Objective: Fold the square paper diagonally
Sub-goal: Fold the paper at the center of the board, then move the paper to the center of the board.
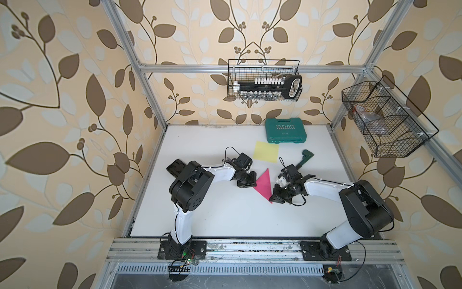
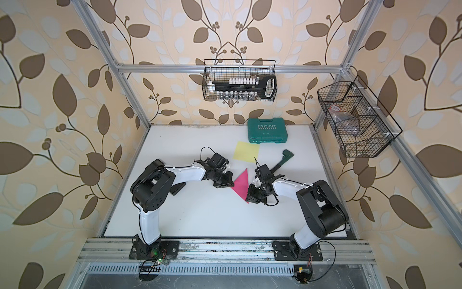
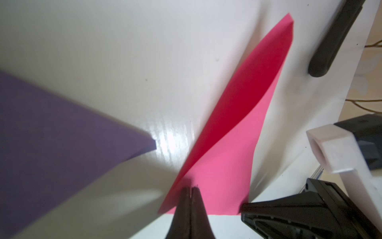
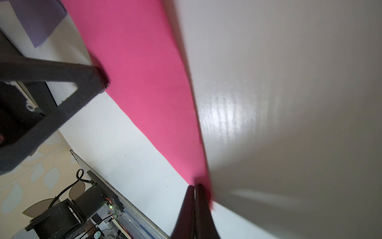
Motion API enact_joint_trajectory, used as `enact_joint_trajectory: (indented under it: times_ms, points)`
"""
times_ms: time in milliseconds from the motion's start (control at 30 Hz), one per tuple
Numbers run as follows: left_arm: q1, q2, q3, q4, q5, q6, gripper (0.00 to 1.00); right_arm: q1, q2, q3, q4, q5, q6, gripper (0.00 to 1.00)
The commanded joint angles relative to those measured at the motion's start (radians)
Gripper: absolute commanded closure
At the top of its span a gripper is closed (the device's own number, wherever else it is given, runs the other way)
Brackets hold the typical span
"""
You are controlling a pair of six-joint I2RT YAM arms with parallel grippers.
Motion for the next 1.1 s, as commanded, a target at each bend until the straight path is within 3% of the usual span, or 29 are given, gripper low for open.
enact_joint_trajectory:
  times_ms: [0, 533, 733, 1067]
  points:
    - [0.009, 0.074, -0.034, -0.113, -0.106, 0.003, 1.0, -0.017, 0.012, -0.054, -0.115, 0.075, -0.025, 1.0]
    - [0.009, 0.077, -0.018, -0.124, -0.112, 0.002, 1.0, -0.018, -0.058, -0.096, -0.169, 0.09, -0.069, 1.0]
    - [0.008, 0.028, -0.009, -0.125, -0.116, 0.025, 1.0, -0.023, -0.228, 0.01, -0.193, 0.075, -0.123, 1.0]
    - [0.007, -0.054, 0.005, -0.228, -0.179, 0.046, 1.0, -0.241, -0.323, 0.143, -0.281, 0.003, -0.207, 1.0]
